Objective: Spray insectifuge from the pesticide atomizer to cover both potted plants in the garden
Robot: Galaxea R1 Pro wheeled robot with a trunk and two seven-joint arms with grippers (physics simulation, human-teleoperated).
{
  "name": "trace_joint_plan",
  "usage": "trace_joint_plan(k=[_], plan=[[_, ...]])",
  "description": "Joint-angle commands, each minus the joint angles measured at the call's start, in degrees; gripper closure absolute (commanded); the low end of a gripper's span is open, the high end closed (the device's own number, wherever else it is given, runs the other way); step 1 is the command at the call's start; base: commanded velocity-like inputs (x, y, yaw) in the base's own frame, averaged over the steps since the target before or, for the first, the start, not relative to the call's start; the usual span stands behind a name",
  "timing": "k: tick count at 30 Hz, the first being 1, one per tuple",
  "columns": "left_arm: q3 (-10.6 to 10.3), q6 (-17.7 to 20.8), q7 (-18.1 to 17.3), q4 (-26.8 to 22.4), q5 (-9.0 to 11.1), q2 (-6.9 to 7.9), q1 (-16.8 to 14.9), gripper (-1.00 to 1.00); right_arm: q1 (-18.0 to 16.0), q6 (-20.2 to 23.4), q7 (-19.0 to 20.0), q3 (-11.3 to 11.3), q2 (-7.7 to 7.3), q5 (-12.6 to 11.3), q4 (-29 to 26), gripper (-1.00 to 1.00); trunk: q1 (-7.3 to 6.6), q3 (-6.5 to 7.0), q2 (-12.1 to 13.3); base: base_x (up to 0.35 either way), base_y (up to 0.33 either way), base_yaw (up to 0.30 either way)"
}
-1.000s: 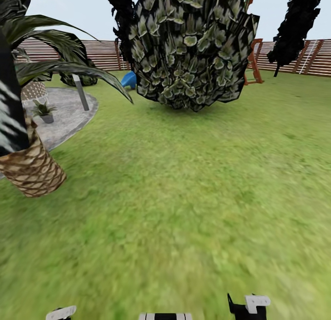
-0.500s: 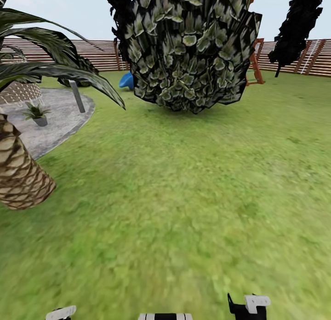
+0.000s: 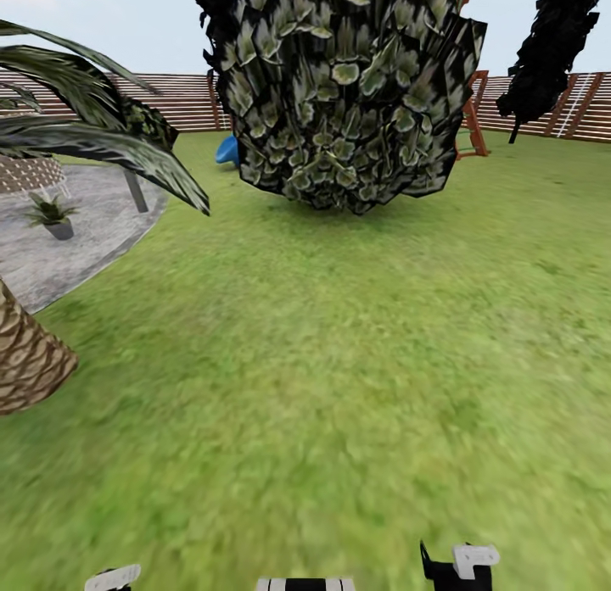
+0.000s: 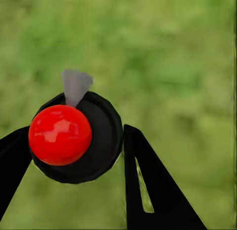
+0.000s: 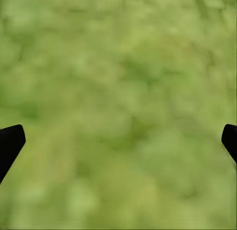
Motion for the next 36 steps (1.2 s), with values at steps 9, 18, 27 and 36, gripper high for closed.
trace_joint_plan(k=[9, 18, 27, 36], plan=[[0.49, -0.20, -0.40, 0.02, -0.29, -0.01, -0.02, 1.00, -0.03, -0.14, -0.19, -0.39, 0.01, 0.61, 0.08, -1.00, 0.02, -0.04, -0.01, 0.340, -0.127, 0.000], [0.49, -0.21, -0.40, 0.02, -0.25, -0.01, -0.05, 1.00, -0.03, -0.14, -0.26, -0.38, 0.01, 0.61, 0.08, -1.00, 0.02, -0.04, -0.01, 0.340, -0.126, 0.000], [0.49, -0.21, -0.40, 0.02, -0.27, -0.01, -0.03, 1.00, -0.03, -0.16, -0.26, -0.39, 0.01, 0.61, 0.06, -1.00, 0.02, -0.04, -0.01, 0.340, -0.121, 0.000], [0.49, -0.13, -0.40, 0.02, -0.27, -0.01, -0.05, 1.00, -0.03, -0.14, -0.26, -0.37, 0.01, 0.61, 0.08, -1.00, 0.02, -0.04, -0.01, 0.340, -0.080, 0.000]])
